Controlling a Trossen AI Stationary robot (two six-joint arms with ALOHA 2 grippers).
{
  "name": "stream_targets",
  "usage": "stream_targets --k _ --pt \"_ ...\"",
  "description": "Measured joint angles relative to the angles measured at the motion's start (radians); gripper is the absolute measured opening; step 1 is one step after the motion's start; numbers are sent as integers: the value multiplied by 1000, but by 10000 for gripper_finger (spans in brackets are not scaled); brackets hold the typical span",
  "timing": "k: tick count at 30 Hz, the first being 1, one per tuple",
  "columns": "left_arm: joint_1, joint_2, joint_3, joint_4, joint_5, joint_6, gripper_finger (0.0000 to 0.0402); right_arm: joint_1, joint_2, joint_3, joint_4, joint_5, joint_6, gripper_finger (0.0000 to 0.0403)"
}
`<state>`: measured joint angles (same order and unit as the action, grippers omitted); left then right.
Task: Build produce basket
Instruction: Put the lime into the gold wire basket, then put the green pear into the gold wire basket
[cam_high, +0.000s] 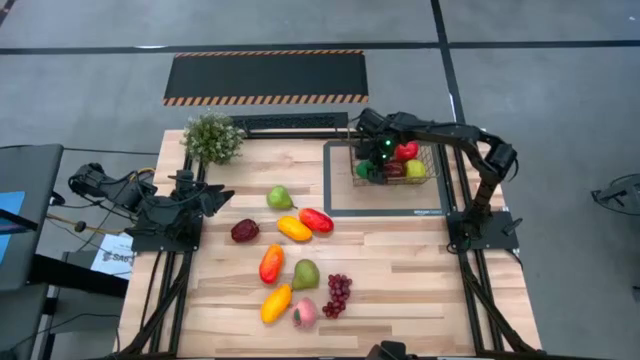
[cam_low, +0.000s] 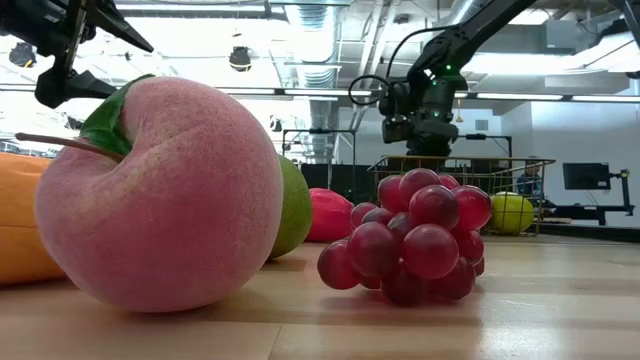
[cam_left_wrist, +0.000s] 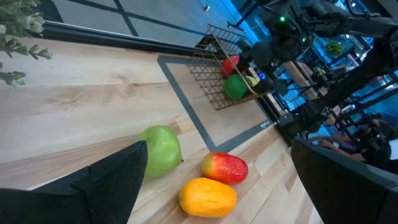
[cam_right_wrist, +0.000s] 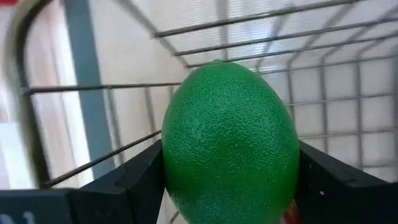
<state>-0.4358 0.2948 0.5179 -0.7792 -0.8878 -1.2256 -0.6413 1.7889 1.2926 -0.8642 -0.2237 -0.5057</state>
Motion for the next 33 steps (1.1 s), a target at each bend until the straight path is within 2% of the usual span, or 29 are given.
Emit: stream_targets --k 11,22,33 --pt "0 0 0 -2 -12 1 385 -1 0 -10 35 9 -32 289" --pt "0 0 0 -2 -14 1 385 5 0 -9 32 20 -52 359" --pt "0 0 0 -2 -14 1 385 6 0 0 22 40 -26 353"
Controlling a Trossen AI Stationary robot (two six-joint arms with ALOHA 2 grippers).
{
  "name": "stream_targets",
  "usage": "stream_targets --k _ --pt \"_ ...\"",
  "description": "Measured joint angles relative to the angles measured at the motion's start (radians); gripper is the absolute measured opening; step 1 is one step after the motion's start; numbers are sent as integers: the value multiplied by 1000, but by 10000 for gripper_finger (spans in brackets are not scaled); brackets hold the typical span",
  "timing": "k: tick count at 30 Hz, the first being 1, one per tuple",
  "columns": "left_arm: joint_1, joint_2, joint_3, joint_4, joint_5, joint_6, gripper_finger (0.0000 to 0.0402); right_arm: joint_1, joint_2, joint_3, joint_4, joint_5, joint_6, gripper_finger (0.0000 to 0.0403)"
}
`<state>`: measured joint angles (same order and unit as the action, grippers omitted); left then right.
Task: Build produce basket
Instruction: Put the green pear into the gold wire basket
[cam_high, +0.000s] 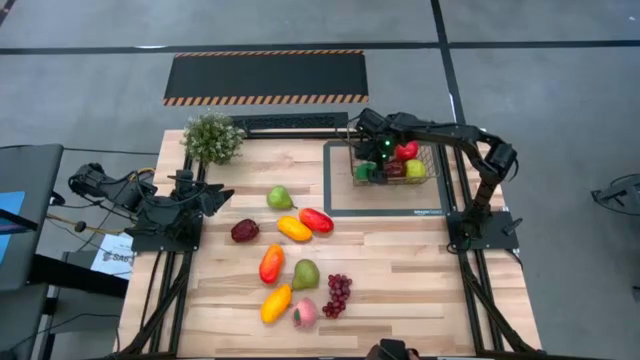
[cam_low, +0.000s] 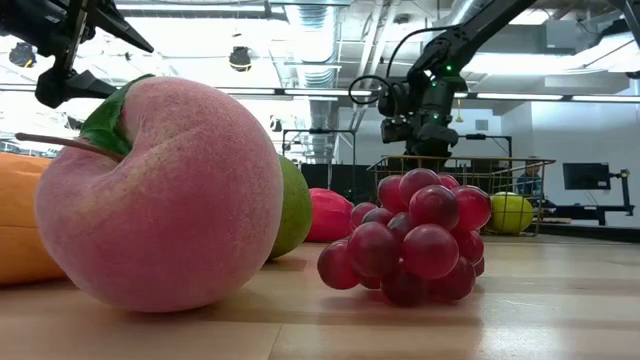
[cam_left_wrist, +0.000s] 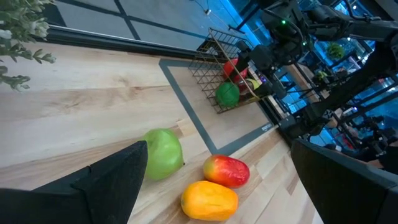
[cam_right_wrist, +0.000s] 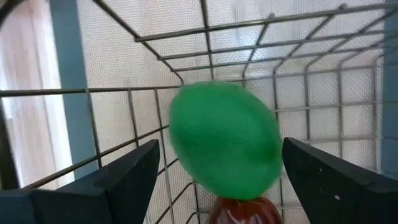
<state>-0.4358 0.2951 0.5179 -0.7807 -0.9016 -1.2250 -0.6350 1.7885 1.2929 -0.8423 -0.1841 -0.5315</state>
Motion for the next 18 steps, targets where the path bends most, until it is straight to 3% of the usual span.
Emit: stream_targets --k 6,12,18 --pt "0 0 0 0 0 0 385 0 -1 104 -103 3 8 352" --pt "0 0 0 0 2 1 385 29 -1 304 -286 -6 95 348" --pt "0 0 0 0 33 1 385 147 -2 457 -388 -154 269 347"
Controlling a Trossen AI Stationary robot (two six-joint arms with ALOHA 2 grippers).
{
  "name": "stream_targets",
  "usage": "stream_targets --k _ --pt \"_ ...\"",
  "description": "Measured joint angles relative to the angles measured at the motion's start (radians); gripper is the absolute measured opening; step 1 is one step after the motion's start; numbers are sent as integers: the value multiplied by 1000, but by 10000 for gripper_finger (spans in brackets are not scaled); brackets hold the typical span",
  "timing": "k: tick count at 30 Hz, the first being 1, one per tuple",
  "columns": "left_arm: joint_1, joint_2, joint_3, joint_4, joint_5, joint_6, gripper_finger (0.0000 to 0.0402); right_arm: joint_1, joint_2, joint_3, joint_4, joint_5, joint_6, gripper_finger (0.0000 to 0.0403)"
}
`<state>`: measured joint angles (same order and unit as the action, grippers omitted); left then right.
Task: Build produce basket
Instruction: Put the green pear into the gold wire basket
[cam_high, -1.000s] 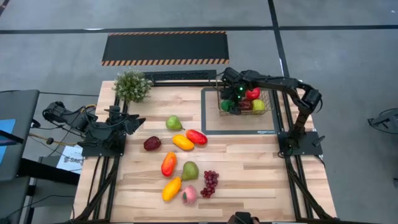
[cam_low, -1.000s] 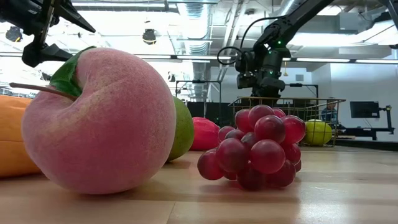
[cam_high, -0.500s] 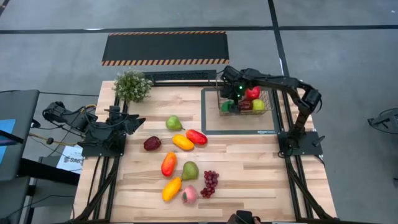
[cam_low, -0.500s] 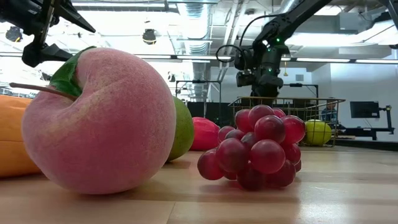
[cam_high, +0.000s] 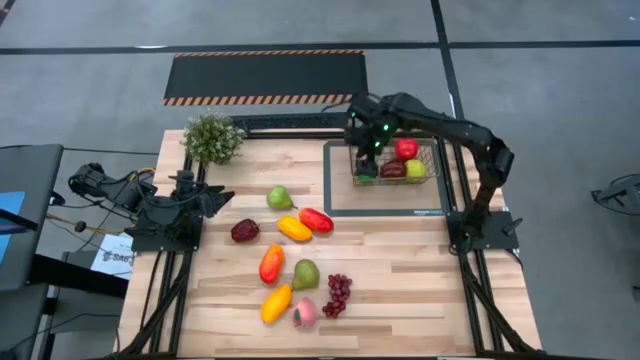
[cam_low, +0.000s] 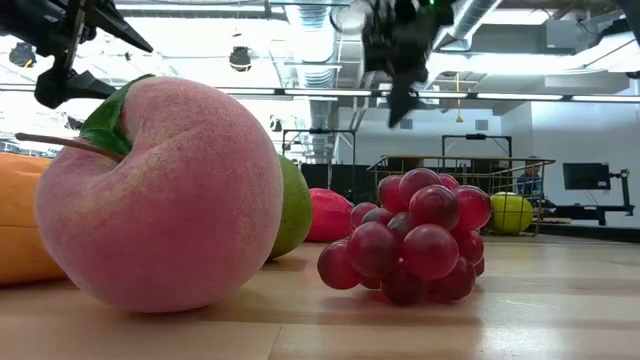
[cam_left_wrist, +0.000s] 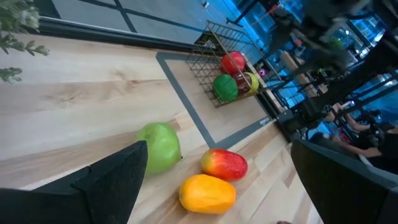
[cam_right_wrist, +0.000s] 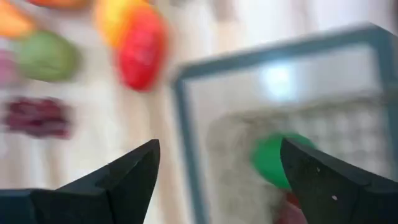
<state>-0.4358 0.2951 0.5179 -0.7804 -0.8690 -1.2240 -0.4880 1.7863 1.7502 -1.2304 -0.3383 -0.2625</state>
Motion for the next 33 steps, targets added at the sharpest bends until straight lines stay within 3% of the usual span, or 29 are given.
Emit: stream_targets --k 7,15,24,33 --pt "0 0 0 0 36 13 385 277 0 39 87 -20 68 347" --pt "0 0 0 0 53 34 385 538 2 39 371 136 80 347" --pt "0 0 0 -1 64 61 385 667 77 39 535 209 89 347" --pt "0 3 0 -39 104 60 385 694 215 47 693 203 74 347"
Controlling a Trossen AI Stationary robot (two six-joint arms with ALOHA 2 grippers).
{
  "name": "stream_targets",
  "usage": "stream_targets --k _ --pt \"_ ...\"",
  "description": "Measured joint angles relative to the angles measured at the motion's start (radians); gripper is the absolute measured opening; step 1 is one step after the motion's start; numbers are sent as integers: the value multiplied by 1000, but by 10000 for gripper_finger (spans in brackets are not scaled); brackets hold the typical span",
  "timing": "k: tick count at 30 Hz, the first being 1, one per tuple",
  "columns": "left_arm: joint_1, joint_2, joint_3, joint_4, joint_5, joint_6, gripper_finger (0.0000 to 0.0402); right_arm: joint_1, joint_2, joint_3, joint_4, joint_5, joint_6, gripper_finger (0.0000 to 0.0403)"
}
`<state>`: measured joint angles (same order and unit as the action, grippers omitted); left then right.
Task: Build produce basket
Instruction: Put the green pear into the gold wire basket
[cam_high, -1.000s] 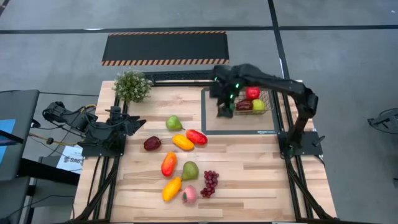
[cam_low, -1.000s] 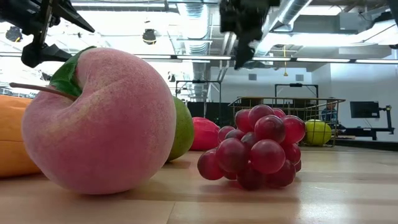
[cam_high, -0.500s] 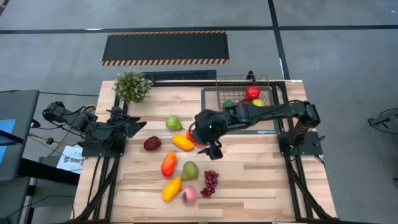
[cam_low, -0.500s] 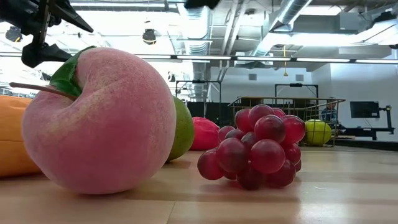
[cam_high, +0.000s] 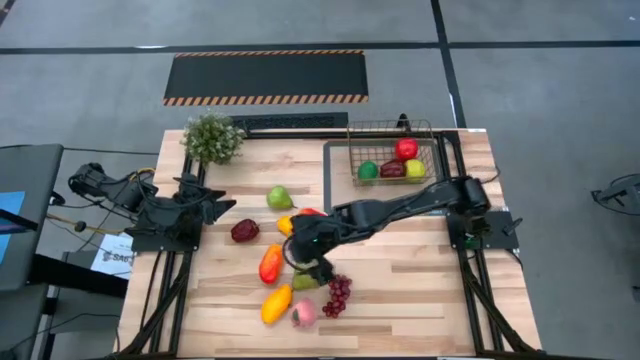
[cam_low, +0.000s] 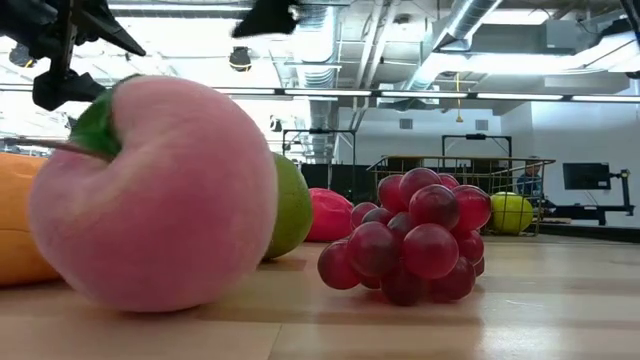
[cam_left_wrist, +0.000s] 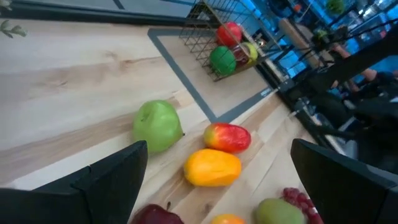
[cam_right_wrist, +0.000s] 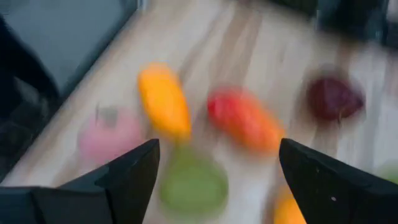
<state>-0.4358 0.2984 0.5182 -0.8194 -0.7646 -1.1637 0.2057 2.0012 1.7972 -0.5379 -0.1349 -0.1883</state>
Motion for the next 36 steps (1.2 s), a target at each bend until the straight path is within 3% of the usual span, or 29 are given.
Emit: stream_targets --k 12,26,36 --pt "0 16 -1 -14 30 -4 385 36 146 14 -33 -19 17 347" --pt "0 30 -2 -36 46 -8 385 33 247 13 -163 32 42 347" --pt "0 29 -2 -37 45 -10 385 22 211 12 -293 30 178 340"
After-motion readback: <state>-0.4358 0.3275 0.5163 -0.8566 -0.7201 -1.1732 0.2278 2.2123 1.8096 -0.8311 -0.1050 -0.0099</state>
